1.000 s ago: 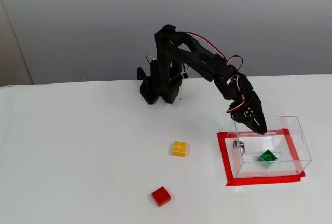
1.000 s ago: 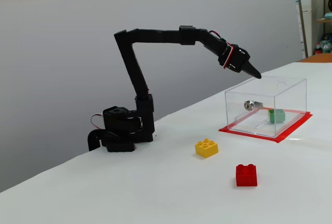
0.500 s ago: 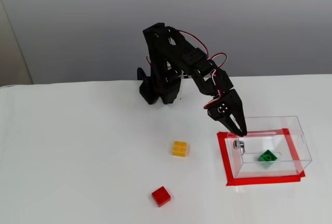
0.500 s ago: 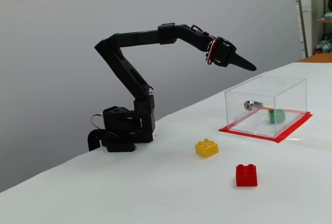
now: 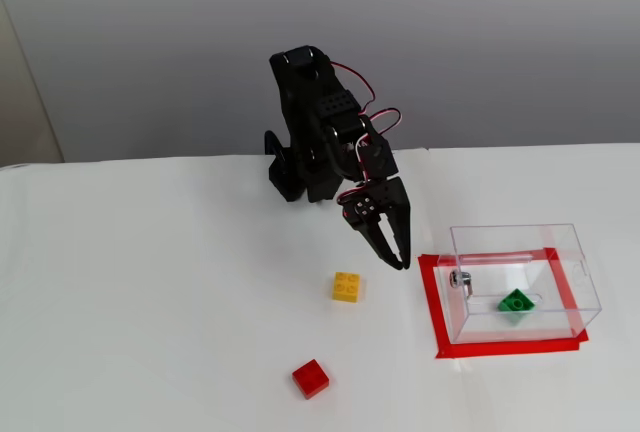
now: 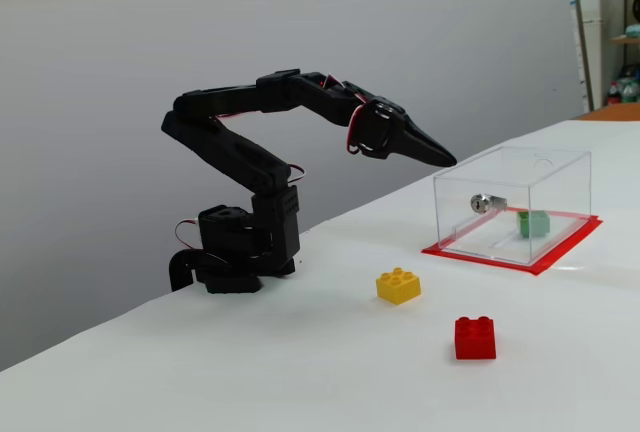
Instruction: Pick the green lego brick and place it into the transparent box
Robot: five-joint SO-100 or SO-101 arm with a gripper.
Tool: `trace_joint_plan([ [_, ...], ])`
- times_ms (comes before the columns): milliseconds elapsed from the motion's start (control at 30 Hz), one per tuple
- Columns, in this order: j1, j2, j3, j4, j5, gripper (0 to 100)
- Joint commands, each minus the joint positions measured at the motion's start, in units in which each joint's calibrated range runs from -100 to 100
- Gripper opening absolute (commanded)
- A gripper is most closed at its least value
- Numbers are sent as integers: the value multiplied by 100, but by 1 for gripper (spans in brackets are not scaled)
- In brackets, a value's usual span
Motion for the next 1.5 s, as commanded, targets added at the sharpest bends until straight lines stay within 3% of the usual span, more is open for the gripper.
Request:
trace_joint_plan([
  [0, 321, -587, 260, 7, 22, 2],
  [767, 2650, -3617, 2366, 7, 22, 2],
  [1467, 3027, -4423, 3939, 7, 12, 2],
])
